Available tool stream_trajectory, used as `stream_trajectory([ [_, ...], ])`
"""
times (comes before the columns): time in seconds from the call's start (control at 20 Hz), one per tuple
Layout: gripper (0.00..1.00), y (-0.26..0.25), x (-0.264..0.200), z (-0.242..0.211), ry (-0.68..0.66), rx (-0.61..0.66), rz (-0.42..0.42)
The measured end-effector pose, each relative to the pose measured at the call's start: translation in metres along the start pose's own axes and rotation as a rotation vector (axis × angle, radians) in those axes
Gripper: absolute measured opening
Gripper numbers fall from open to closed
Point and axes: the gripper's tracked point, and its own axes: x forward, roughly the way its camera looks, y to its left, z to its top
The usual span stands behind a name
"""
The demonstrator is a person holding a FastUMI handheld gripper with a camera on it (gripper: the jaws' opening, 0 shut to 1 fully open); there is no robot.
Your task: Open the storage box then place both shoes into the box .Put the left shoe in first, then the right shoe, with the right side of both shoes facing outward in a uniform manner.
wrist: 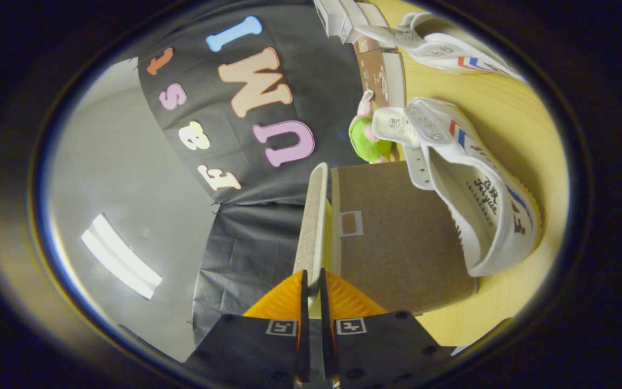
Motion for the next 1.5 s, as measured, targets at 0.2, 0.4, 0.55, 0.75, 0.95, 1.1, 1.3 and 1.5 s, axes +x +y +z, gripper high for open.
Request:
stream_trajectory([
  [0.2, 0.13, 0.005, 0.000, -0.003, 0.013, -0.025, 0.018],
  [0.4, 0.08, 0.022, -0.003, -0.008, 0.004, -0.094, 0.044],
  [0.55, 0.08, 0.034, -0.001, -0.009, -0.016, -0.181, 0.036],
  [0.75, 0.09, 0.053, 0.012, -0.014, -0.026, -0.274, 0.037],
  [0.95, 0.09, 0.070, 0.033, -0.034, 0.009, -0.344, 0.038],
  [1.1, 0.09, 0.083, 0.052, -0.059, 0.049, -0.401, 0.042],
  [1.3, 0.08, 0.100, 0.082, -0.096, 0.093, -0.472, 0.052],
  [1.5, 0.06, 0.110, 0.118, -0.140, 0.150, -0.541, 0.044],
])
